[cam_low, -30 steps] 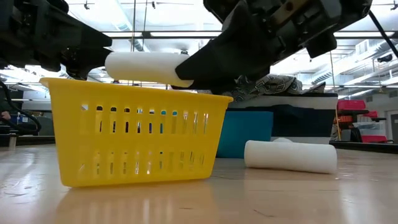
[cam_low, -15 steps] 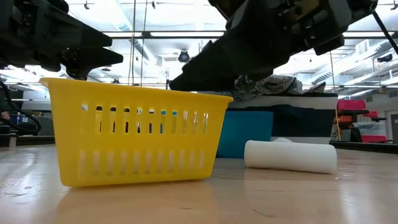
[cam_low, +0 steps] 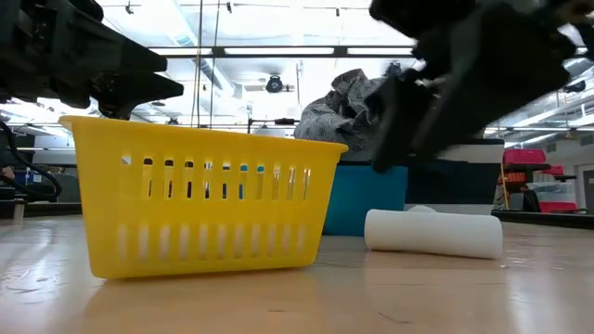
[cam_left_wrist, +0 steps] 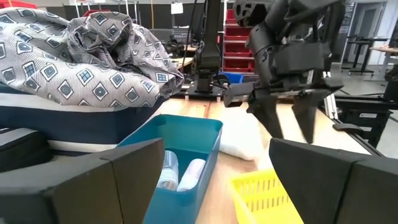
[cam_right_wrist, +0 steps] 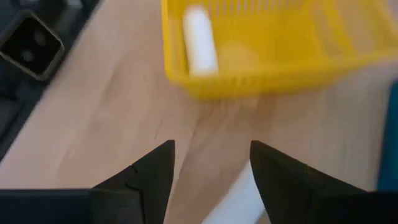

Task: Pick & place medical supplies in basket/bin
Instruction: Put the bottom white rolled gauze into the yellow bin

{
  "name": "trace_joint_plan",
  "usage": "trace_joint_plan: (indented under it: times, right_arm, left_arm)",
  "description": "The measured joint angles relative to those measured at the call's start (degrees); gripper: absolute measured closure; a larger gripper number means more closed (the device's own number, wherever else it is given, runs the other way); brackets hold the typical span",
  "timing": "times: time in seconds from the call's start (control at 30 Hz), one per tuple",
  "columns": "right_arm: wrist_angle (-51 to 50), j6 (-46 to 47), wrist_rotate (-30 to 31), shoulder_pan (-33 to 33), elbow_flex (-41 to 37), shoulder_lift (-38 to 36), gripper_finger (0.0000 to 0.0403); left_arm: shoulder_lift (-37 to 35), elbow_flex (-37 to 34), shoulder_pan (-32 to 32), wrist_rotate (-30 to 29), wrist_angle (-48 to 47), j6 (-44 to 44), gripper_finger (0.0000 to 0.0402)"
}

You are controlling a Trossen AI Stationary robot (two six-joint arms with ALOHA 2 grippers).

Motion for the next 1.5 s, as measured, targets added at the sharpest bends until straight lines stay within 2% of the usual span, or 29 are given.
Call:
trace_joint_plan:
  times: [0.2,0.53,1.03,1.17,1.33,1.37,1.5]
  right_arm:
    - [-6.0,5.5,1.0,1.0,-0.2,0.7,0.0187]
    - [-9.4,9.6,6.4,1.6,-0.4,0.7,0.0187]
    - [-9.0,11.9,7.0,1.7,-0.3,5.2,0.0193]
    - [-9.1,14.2,8.2,1.8,-0.3,5.3,0.0237]
    - [-8.9,14.2,9.1,3.0,-0.3,5.4,0.0359]
    - [-8.8,14.2,9.1,3.3,-0.3,5.4,0.0370]
    - [-8.3,14.2,10.6,4.5,-0.3,5.5,0.0370]
  left_arm:
    - [0.0,0.0,0.0,0.2,0.0,-0.1,0.0109]
    - [0.0,0.0,0.0,0.2,0.1,0.0,0.0109]
    - [0.0,0.0,0.0,0.2,0.1,0.0,0.0109]
    - [0.0,0.0,0.0,0.2,0.1,0.0,0.0109]
    - [0.0,0.0,0.0,0.2,0.1,0.0,0.0109]
    - [0.0,0.0,0.0,0.2,0.0,0.0,0.0109]
    - [0.0,0.0,0.0,0.2,0.0,0.0,0.0109]
